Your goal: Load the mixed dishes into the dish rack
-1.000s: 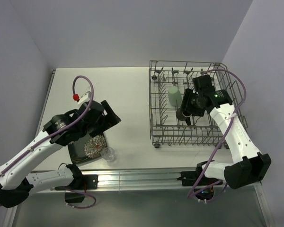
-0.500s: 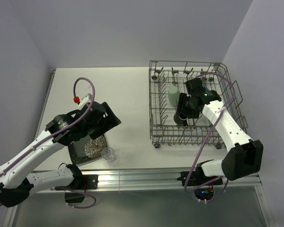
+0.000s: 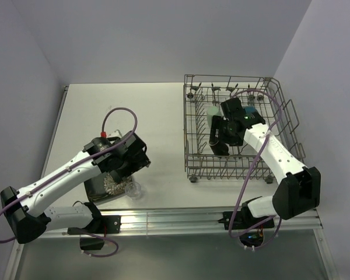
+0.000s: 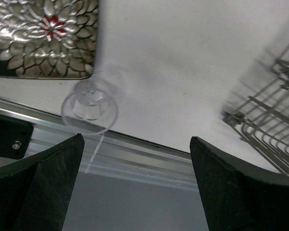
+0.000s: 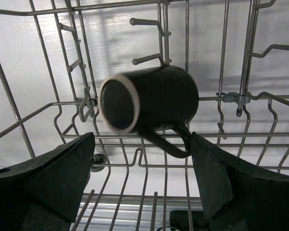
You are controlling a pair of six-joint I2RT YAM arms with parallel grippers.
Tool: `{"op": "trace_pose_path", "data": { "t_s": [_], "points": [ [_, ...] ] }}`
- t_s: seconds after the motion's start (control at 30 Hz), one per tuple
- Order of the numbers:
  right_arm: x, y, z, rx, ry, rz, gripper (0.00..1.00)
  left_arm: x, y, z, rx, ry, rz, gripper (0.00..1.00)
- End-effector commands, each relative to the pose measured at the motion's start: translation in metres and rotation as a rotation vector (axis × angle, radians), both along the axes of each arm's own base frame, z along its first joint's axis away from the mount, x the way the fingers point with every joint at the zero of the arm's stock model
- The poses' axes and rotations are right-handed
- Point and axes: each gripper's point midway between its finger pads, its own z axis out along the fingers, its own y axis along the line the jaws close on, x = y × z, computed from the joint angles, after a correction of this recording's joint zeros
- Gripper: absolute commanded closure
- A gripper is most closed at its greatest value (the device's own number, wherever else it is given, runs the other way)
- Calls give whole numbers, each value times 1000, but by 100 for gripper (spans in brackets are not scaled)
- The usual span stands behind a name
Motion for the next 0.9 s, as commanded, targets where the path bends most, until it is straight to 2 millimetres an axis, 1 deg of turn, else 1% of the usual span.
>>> {"op": "trace_pose_path", "data": {
  "t_s": [0.0, 0.03, 0.07, 0.13, 0.17, 0.23, 0.27, 0.3, 0.37, 0.43, 0.47, 0.53, 0.57, 0.63, 0.67, 0.8, 0.87],
  "points": [
    [5, 0, 19, 2, -81, 0, 12, -25, 19, -14, 1, 83, 81, 2],
    [5, -1, 22, 4, -88, 0, 12, -28, 20, -17, -16, 87, 100, 2],
    [5, -1, 30, 10, -110, -1, 12, -34, 24, -27, -13, 105, 106, 3],
    [3, 0, 39, 22, -130, 2, 12, -40, 22, -30, -61, 115, 115, 5],
    [2, 0, 50, 36, -161, 5, 12, -45, 26, -37, -57, 128, 122, 5],
    [-1, 1, 60, 51, -185, 13, 12, -49, 26, -42, -63, 147, 120, 7],
    [-2, 1, 70, 62, -215, 14, 12, -51, 28, -46, -54, 155, 120, 7],
    [-4, 1, 75, 71, -227, 18, 12, -51, 28, -47, -54, 156, 122, 7],
    [-7, 1, 87, 87, -262, 22, 12, -45, 24, -46, -51, 139, 107, 8],
    [-10, 1, 91, 94, -275, 22, 12, -39, 22, -45, -41, 122, 94, 9],
    [-11, 0, 94, 96, -285, 21, 13, -34, 16, -40, -54, 105, 85, 9],
    [-15, -2, 96, 90, -284, 20, 13, -28, 11, -42, -38, 103, 64, 10],
    [-18, -3, 97, 90, -285, 21, 13, -23, 5, -42, -38, 97, 55, 10],
    [-21, -4, 98, 88, -286, 21, 12, -20, 1, -45, -26, 101, 35, 10],
    [-23, -6, 101, 89, -297, 19, 13, -19, 0, -50, -11, 114, 29, 10],
    [-31, -8, 108, 93, -321, 23, 13, -12, -10, -59, -9, 114, 11, 11],
    [-34, -9, 110, 98, -327, 23, 13, -11, -10, -63, 5, 118, 7, 11]
  ]
}}
